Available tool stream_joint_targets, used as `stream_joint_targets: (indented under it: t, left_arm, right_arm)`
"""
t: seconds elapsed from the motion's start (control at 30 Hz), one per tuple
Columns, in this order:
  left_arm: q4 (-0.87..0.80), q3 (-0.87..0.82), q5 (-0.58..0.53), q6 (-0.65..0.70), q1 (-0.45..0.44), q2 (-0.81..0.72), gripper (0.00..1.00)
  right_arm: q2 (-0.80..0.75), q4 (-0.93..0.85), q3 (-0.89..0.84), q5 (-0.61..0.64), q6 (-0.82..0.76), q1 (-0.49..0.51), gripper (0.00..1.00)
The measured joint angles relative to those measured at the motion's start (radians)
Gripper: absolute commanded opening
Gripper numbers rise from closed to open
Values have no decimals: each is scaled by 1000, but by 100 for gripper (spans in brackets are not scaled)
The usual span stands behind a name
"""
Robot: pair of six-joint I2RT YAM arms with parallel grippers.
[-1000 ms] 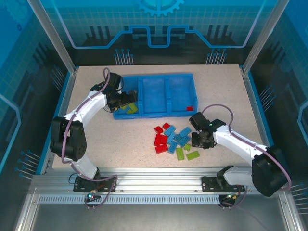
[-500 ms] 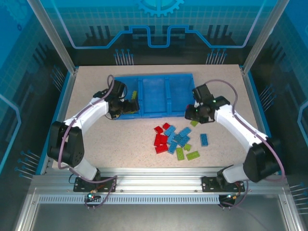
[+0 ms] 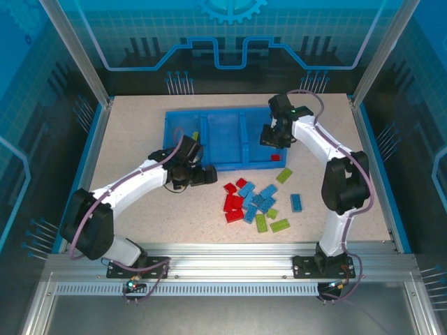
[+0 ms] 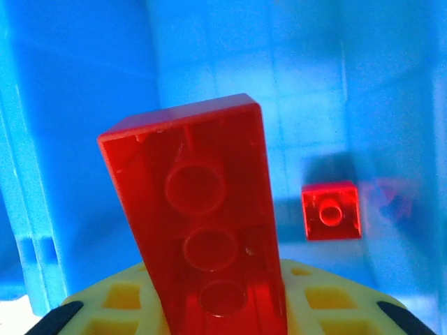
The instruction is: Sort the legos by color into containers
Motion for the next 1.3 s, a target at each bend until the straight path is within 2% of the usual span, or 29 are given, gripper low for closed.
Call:
stream_joint_targets:
  t: [0.2, 0.27, 0.33, 0.5, 0.7, 0.87, 1.03, 1.3]
  left_arm:
    - [1, -19, -5, -74, -130, -2, 99]
    - [2, -18, -10, -82, -172, -1, 99]
    - [0, -12, -12, -86, -208, 6, 99]
    - [-5, 57, -29, -80, -319, 73, 99]
    - [-26, 192, -35, -93, -448, 208, 99]
    - [-50, 332, -37, -84, -559, 331, 98]
    - [-46, 455, -24, 78, -620, 431, 96]
    - [-70, 565, 41, 309, -617, 543, 93]
  right_arm:
    - [70, -32, 74, 0, -5, 0, 43]
    - [71, -40, 75, 0, -8, -1, 54]
    - [71, -42, 75, 0, -10, -1, 57]
    - [51, -40, 58, -7, -20, -1, 74]
    - [-76, -34, -27, -12, -23, -7, 75]
    - [-195, -10, -135, -24, -27, -53, 75]
    - [-284, 3, -247, -50, -41, -148, 76]
    - [-388, 4, -335, -76, -79, -264, 76]
